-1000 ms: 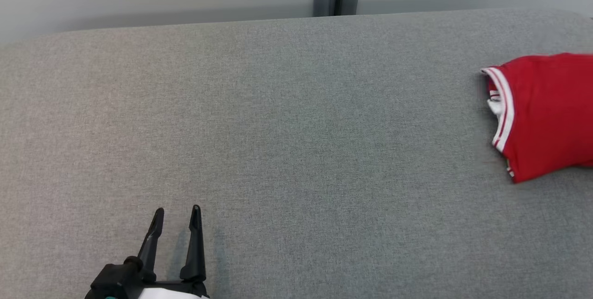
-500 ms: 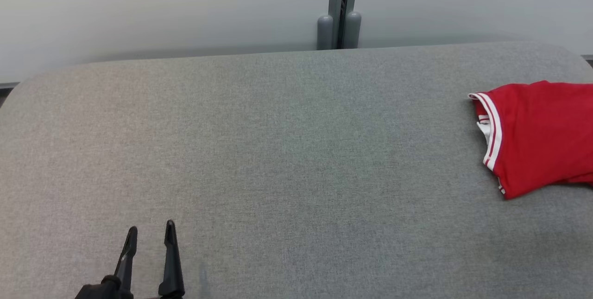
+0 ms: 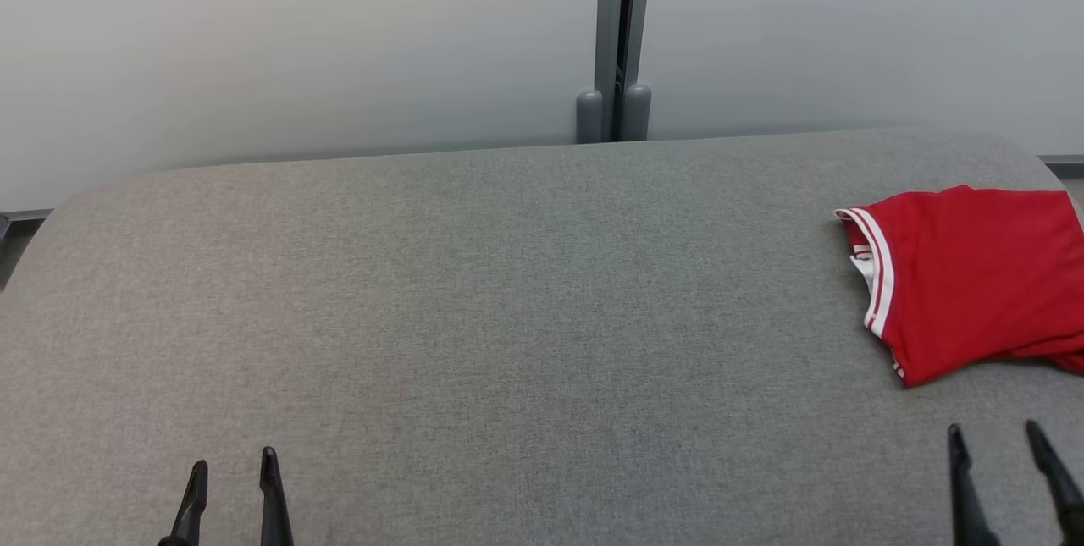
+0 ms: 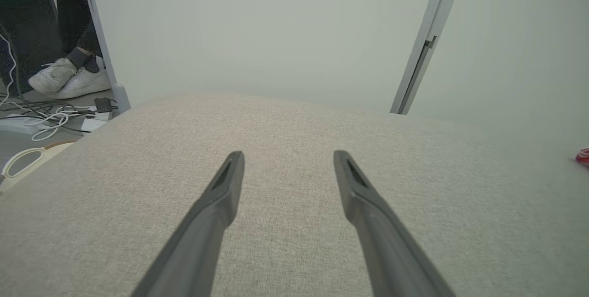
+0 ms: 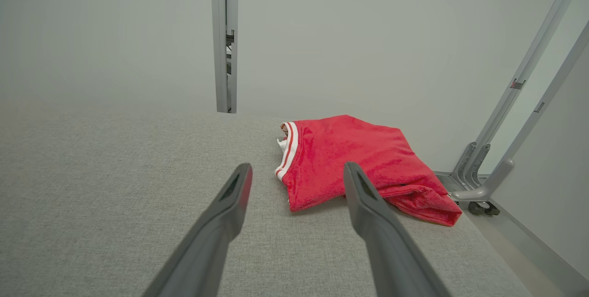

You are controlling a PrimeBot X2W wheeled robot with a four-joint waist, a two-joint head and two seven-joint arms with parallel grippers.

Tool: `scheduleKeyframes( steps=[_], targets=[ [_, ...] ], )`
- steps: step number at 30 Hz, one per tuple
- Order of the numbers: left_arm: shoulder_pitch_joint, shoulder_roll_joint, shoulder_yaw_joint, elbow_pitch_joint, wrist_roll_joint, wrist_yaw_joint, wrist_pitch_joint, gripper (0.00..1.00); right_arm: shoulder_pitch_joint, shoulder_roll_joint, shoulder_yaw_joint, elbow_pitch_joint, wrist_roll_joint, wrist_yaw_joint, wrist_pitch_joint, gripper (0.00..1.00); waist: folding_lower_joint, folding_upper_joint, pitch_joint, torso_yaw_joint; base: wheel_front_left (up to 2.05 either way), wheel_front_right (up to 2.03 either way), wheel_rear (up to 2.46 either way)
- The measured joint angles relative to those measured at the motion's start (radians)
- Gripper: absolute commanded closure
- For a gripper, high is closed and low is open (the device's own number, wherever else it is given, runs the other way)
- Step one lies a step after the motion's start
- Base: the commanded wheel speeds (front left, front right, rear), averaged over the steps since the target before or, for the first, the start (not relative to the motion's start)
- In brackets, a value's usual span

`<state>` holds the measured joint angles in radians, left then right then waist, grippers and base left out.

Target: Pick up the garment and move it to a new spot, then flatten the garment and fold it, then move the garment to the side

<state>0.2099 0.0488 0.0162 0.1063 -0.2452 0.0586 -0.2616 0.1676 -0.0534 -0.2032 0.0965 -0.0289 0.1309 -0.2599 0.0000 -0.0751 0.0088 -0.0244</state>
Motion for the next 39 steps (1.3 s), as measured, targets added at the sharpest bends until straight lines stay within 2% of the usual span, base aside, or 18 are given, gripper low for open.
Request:
scheduleKeyframes(
  steps=[3,4,11,18,28,39],
  targets=[
    [-0.001,0.0,0.004,0.02,0.001,0.002,0.0,0.0,0.017,0.004,0.05,-0.001,0.002,0.0,0.0,0.0,0.0,0.0,-0.004,0.008,0.0,0.0,0.0],
    [0.0,-0.001,0.003,0.029,0.002,0.004,0.0,1.0,0.018,0.006,0.067,0.0,0.011,0.0,0.0,1.0,0.0,0.0,-0.004,0.011,0.0,0.0,0.0],
    [0.013,-0.014,0.0,0.092,-0.012,0.003,0.015,1.0,0.022,0.034,0.078,0.065,0.023,0.0,0.014,1.0,0.0,0.0,-0.004,0.011,0.0,0.0,0.0],
    [-0.011,-0.016,0.012,0.104,-0.138,-0.006,0.052,1.0,-0.009,0.034,0.072,0.088,0.169,0.0,0.054,1.0,0.0,0.0016,-0.002,0.012,0.0,0.0,0.0],
    [-0.058,-0.015,0.021,0.1,-0.323,-0.018,0.098,1.0,-0.055,0.032,0.077,0.106,0.392,0.0,0.096,1.0,0.0,0.0001,0.006,0.013,0.0,0.0,0.0],
    [-0.098,-0.012,0.033,0.097,-0.469,-0.028,0.136,1.0,-0.097,0.029,0.079,0.118,0.568,0.0,0.137,1.0,0.0,0.0001,0.011,0.014,0.0,0.0,0.0]
  ],
)
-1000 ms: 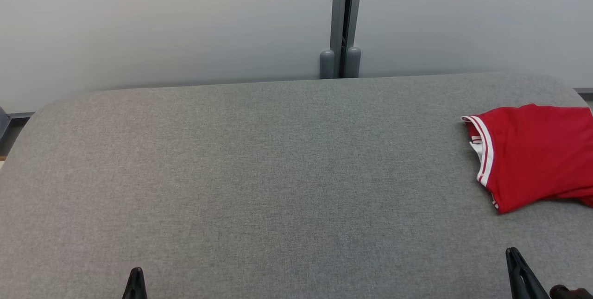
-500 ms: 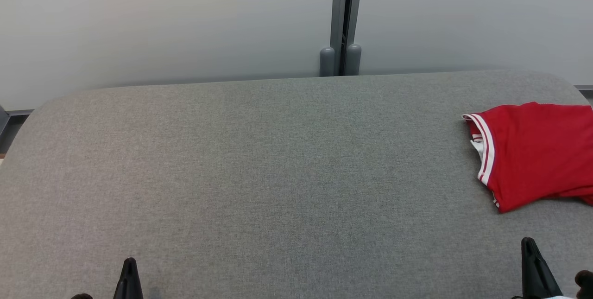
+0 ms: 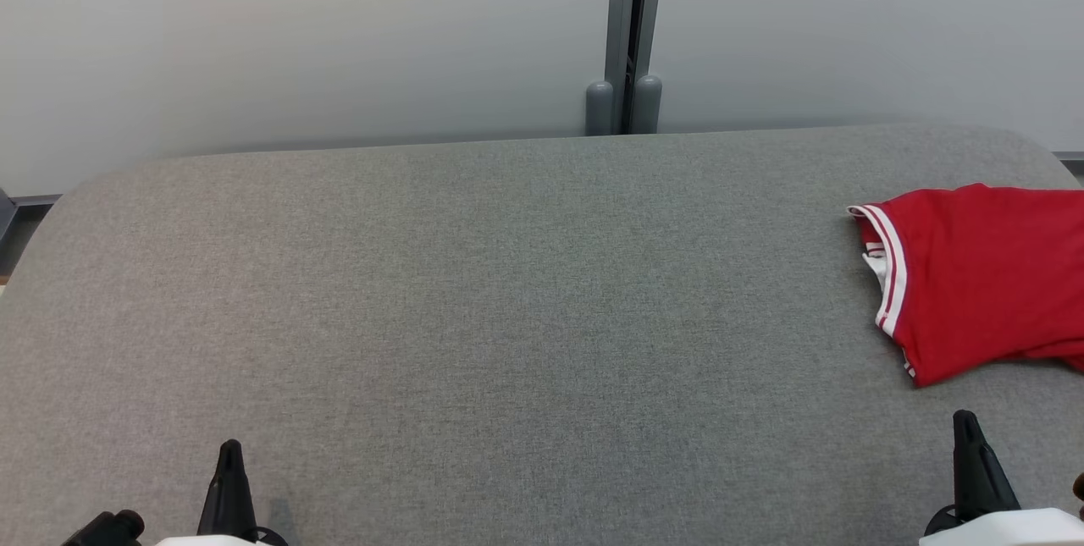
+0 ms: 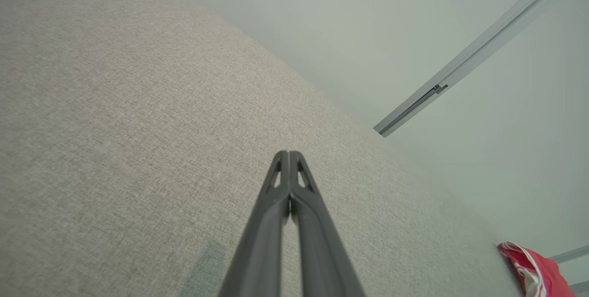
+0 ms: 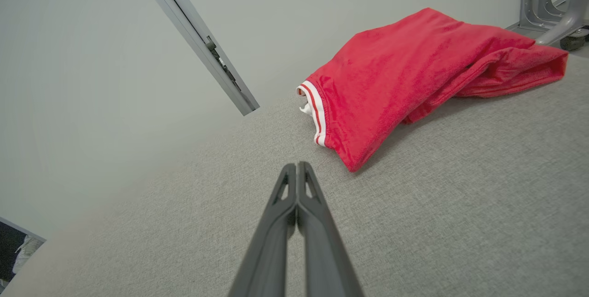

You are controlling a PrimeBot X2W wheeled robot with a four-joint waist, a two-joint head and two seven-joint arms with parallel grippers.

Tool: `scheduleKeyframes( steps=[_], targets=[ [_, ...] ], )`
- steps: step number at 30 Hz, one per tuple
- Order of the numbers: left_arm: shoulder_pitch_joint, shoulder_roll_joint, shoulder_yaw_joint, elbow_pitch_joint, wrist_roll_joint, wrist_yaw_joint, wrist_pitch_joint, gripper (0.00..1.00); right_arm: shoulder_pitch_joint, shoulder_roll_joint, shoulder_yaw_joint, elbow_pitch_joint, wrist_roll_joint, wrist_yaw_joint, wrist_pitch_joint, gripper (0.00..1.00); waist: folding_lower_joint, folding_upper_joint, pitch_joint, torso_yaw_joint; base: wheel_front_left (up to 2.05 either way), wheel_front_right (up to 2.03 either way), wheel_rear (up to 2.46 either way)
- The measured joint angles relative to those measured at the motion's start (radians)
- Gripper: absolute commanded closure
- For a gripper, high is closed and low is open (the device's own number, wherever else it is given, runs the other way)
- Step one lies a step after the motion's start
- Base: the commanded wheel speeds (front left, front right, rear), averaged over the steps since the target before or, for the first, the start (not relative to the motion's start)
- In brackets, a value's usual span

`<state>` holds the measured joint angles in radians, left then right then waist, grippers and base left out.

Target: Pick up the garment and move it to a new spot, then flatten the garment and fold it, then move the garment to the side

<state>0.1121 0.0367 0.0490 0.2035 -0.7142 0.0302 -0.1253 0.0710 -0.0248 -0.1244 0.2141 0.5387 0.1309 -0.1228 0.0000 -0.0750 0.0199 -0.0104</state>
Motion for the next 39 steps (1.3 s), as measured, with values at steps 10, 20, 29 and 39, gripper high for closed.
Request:
scheduleKeyframes(
  steps=[10,20,29,39],
  targets=[
    [-0.037,0.002,0.01,-0.002,-0.133,-0.009,0.035,1.0,-0.037,-0.003,0.001,0.018,0.159,0.0,0.035,1.0,0.0,0.0,0.005,0.001,0.0,0.0,0.0],
    [-0.069,0.003,0.019,-0.002,-0.251,-0.017,0.066,1.0,-0.071,-0.007,0.001,0.03,0.3,0.0,0.064,1.0,0.0,0.0,0.011,0.002,0.0,0.0,0.0],
    [-0.101,0.004,0.028,-0.003,-0.351,-0.022,0.095,1.0,-0.101,-0.01,0.002,0.042,0.418,0.0,0.093,1.0,0.0,0.0,0.015,0.003,0.0,0.0,0.0],
    [-0.127,0.006,0.035,-0.004,-0.451,-0.03,0.119,1.0,-0.128,-0.013,0.003,0.054,0.538,0.0,0.118,1.0,0.0,0.0,0.021,0.004,0.0,0.0,0.0]
  ],
)
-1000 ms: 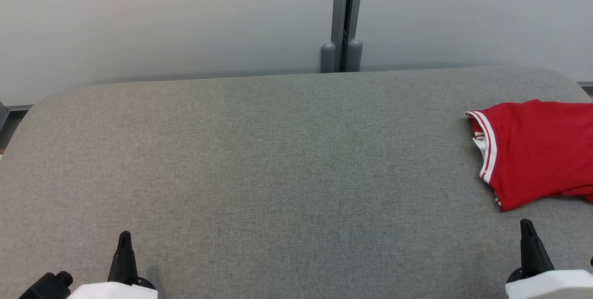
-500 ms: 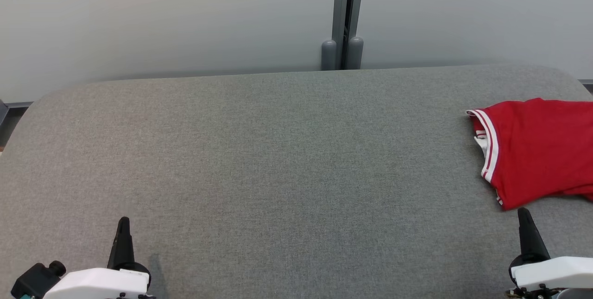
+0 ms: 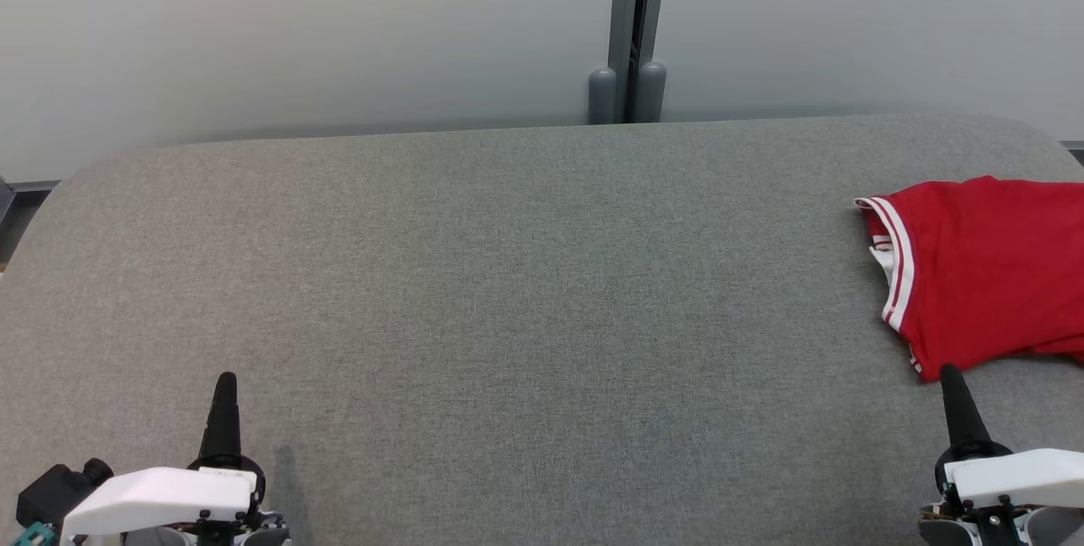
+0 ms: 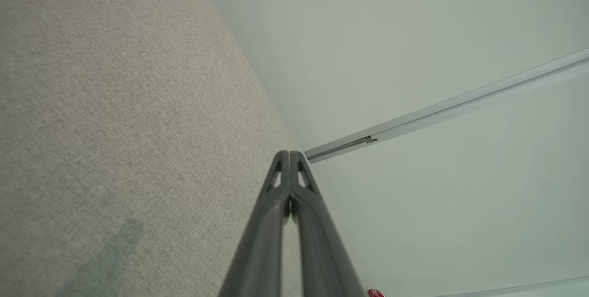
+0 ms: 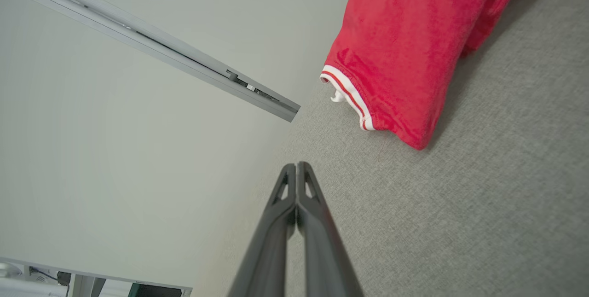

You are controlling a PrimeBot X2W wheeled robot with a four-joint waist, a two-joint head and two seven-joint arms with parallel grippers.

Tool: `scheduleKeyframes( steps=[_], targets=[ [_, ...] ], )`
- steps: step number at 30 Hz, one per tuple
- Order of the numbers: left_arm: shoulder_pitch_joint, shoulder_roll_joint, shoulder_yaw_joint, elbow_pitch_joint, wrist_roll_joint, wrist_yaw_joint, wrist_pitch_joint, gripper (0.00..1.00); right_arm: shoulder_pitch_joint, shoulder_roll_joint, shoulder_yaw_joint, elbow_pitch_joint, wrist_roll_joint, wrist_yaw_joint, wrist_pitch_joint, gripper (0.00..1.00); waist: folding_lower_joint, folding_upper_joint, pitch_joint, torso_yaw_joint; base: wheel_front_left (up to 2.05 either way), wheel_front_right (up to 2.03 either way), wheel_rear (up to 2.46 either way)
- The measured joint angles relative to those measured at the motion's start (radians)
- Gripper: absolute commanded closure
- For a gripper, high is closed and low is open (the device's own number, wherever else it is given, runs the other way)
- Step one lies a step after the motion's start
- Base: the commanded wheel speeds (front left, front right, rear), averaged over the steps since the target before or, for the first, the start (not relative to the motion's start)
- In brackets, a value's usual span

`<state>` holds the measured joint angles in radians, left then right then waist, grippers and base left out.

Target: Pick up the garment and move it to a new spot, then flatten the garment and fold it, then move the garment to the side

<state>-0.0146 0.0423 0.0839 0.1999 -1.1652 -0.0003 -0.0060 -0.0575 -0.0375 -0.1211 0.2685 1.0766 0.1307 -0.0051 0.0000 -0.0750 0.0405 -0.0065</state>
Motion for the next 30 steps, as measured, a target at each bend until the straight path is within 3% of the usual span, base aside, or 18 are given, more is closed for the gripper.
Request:
scheduleKeyframes(
  steps=[30],
  targets=[
    [-0.076,0.003,0.02,-0.001,-0.251,-0.018,0.069,1.0,-0.077,-0.011,0.006,0.029,0.307,0.0,0.066,1.0,0.0,0.0001,0.016,0.003,0.0,0.0,0.0]
  ],
)
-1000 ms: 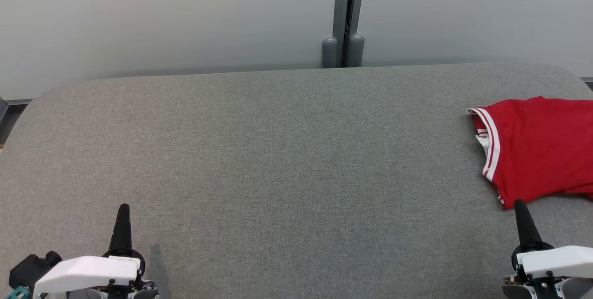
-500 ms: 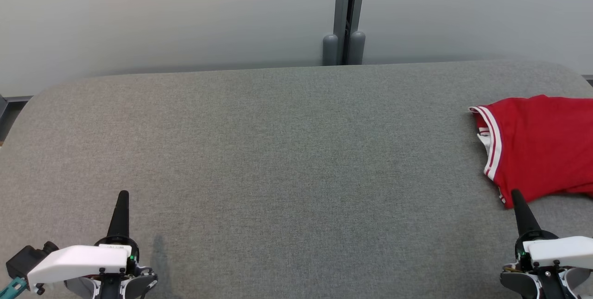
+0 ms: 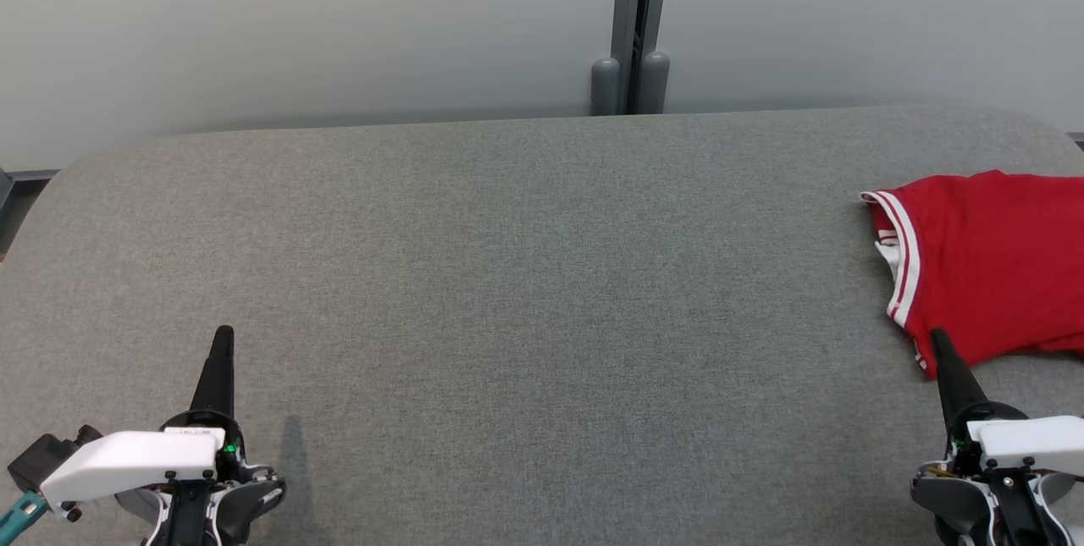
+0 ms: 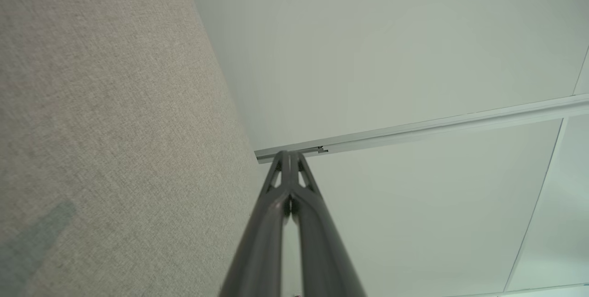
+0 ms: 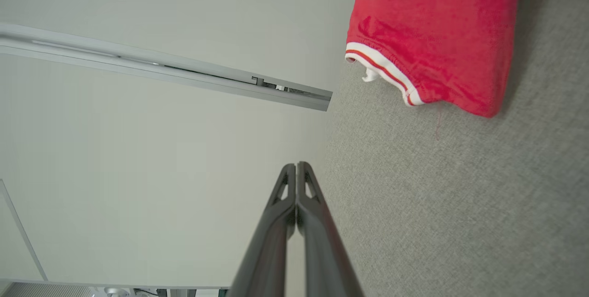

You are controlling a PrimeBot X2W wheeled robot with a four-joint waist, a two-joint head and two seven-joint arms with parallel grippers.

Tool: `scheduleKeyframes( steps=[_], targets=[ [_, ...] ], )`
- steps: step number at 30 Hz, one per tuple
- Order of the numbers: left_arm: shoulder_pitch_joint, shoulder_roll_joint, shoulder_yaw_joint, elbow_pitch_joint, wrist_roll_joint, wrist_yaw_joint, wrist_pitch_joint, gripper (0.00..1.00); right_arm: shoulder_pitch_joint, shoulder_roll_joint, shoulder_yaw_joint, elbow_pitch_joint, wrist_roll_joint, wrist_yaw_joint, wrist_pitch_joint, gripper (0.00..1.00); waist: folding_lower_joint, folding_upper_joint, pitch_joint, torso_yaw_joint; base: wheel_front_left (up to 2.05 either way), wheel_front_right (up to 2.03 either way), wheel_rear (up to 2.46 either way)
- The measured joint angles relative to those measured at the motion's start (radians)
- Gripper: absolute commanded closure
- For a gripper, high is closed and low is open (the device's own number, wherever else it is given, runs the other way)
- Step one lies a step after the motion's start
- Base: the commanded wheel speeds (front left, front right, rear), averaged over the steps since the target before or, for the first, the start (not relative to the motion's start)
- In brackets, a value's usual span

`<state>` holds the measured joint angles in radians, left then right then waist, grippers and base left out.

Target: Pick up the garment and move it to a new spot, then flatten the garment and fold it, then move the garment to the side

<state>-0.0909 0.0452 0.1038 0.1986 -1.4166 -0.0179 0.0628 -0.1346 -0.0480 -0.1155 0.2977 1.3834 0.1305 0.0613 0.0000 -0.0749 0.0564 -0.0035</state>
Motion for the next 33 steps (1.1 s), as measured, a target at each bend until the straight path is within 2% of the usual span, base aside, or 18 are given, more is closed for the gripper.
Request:
scheduleKeyframes(
  steps=[18,33],
  targets=[
    [-0.04,0.002,0.011,0.0,-0.13,-0.009,0.035,1.0,-0.037,-0.009,0.007,0.014,0.161,0.0,0.029,1.0,0.0,0.0001,0.01,0.002,0.0,0.0,0.0],
    [-0.058,0.002,0.015,-0.001,-0.188,-0.016,0.051,1.0,-0.056,-0.014,0.013,0.021,0.237,0.0,0.043,1.0,0.0,0.0002,0.015,0.003,0.0,0.0,0.0]
  ],
)
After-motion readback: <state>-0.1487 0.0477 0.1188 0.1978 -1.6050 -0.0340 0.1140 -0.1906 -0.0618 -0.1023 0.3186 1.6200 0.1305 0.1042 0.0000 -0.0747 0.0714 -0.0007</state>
